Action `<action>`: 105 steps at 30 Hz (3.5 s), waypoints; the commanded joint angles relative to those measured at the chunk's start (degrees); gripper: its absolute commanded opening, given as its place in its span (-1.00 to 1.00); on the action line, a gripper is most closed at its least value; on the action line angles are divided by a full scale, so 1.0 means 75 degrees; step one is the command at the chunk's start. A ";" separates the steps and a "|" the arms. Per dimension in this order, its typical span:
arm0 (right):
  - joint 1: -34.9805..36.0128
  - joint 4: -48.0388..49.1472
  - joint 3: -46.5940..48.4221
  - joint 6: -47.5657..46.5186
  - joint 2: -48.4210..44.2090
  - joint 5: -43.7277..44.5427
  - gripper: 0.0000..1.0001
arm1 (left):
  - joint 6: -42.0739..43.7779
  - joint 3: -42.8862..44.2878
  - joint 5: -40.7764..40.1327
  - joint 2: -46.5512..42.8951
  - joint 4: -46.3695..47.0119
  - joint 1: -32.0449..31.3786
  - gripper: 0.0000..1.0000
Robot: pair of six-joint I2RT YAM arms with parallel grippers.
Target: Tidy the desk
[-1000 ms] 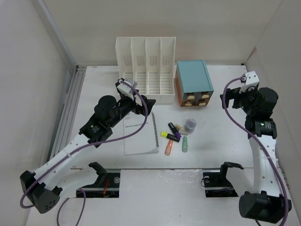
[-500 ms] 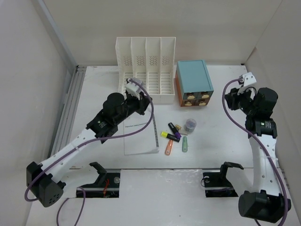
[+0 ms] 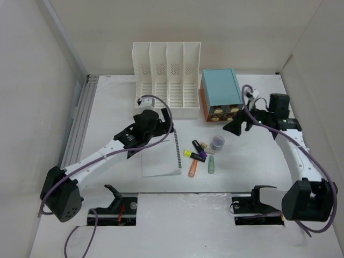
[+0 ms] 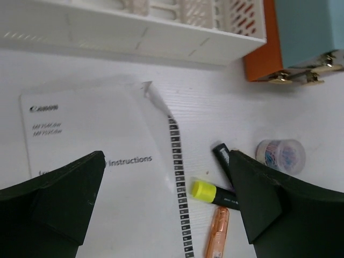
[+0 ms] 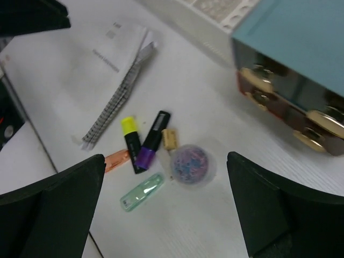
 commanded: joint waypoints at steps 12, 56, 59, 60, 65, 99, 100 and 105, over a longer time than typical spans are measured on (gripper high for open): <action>0.4572 0.0571 0.2222 0.0681 0.3931 0.1732 0.95 | -0.3026 -0.3395 -0.0598 -0.3870 0.0151 0.1089 0.76; 0.4807 0.3136 0.2238 0.2931 0.5471 -0.0385 -1.00 | -0.2723 -0.5200 0.0350 -0.4282 0.1250 0.1241 0.77; 0.4807 0.3136 0.2168 0.2931 0.5471 -0.1065 -1.00 | -0.2396 -0.5422 0.1098 -0.3943 0.2281 0.1241 0.80; 0.4807 0.3136 0.2168 0.2931 0.5471 -0.1254 -1.00 | -0.2395 -0.5493 0.1229 -0.3837 0.2504 0.1241 0.80; 0.4889 0.3136 0.2098 0.2780 0.5471 -0.2110 -1.00 | -0.1914 -0.5576 0.2131 -0.2925 0.4189 0.1241 0.86; 0.2090 0.0406 0.3377 -0.0210 0.0798 0.2683 1.00 | 0.1340 0.2690 -0.0860 0.0282 0.1630 0.1663 -1.00; 0.1949 0.0499 0.3247 -0.0209 0.0795 0.2554 1.00 | 0.1344 0.2698 -0.0867 0.0614 0.1534 0.1663 -1.00; 0.1445 0.0663 0.2591 -0.0139 -0.0048 0.2389 1.00 | 0.2874 0.4688 -0.2670 0.2232 0.0947 0.1405 -1.00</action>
